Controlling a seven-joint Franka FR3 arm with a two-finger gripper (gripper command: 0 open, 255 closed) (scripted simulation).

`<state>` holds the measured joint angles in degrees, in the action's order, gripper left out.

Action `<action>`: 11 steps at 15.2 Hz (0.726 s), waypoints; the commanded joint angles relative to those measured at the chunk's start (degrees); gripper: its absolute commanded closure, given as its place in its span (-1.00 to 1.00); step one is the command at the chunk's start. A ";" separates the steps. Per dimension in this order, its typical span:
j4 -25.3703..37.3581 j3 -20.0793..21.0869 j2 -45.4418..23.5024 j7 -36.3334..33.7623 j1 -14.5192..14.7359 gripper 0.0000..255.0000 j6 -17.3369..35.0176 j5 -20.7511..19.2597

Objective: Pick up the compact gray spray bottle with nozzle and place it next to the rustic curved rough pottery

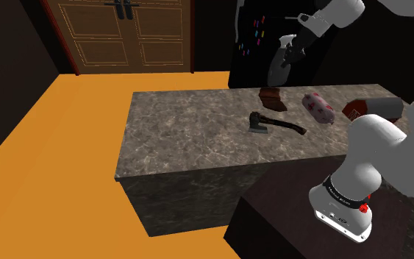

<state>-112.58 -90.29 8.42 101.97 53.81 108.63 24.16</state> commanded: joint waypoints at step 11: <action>23.10 -29.12 26.10 -3.67 28.50 1.00 -5.30 -23.01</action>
<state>-91.25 -118.34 33.04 98.12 81.32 103.96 2.24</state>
